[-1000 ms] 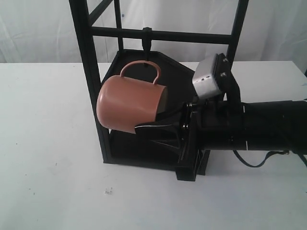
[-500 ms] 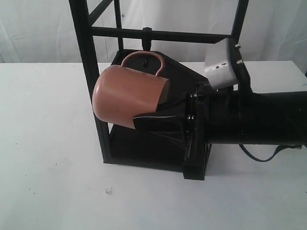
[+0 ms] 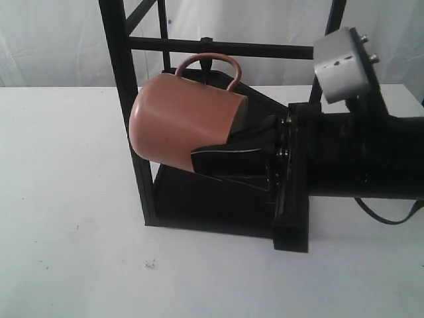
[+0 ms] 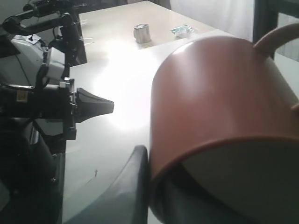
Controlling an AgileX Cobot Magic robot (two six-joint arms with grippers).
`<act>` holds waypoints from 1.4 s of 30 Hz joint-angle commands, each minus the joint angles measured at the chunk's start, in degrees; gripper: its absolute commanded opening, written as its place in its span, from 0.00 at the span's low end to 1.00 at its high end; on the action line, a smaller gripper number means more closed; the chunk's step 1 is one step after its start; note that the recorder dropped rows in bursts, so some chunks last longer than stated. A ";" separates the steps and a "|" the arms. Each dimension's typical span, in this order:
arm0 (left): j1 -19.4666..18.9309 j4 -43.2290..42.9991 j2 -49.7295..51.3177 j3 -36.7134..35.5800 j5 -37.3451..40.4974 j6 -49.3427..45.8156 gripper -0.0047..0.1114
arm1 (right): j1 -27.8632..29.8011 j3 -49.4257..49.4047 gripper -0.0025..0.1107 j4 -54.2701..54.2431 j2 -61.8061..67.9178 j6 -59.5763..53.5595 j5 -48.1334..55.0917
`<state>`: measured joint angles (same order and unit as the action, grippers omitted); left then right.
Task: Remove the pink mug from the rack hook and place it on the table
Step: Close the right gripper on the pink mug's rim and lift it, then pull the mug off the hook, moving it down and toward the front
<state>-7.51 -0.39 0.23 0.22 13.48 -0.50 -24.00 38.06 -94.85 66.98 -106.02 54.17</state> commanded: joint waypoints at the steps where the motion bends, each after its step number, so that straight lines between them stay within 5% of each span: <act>1: 0.19 0.07 -0.23 -0.22 -0.11 0.50 0.04 | -0.01 2.31 0.02 4.89 -1.84 0.99 6.67; 5: 0.19 0.07 -0.23 -0.22 -0.11 0.50 0.04 | -1.26 4.96 0.02 9.10 -2.38 3.37 11.22; 11: 0.19 0.07 -0.23 -0.22 -0.11 0.50 0.04 | -11.67 7.11 0.02 23.34 -2.38 9.79 7.87; 17: 0.19 0.07 -0.23 -0.22 -0.11 0.50 0.04 | -21.03 11.77 0.02 50.64 -2.38 33.36 -0.80; 21: 0.19 0.07 -0.23 -0.22 -0.11 0.50 0.04 | -22.29 13.42 0.02 64.40 -2.38 46.73 -1.98; 34: 0.19 0.07 -0.23 -0.22 -0.11 0.50 0.04 | -22.29 10.80 0.02 63.06 -2.26 48.03 -16.38; 42: 0.19 0.07 -0.23 -0.22 -0.11 0.50 0.04 | -22.29 12.97 0.02 56.91 -2.26 48.83 -2.67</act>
<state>-7.51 -0.39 0.23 0.22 13.48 -0.50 -46.19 49.37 -36.10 65.14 -58.01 46.43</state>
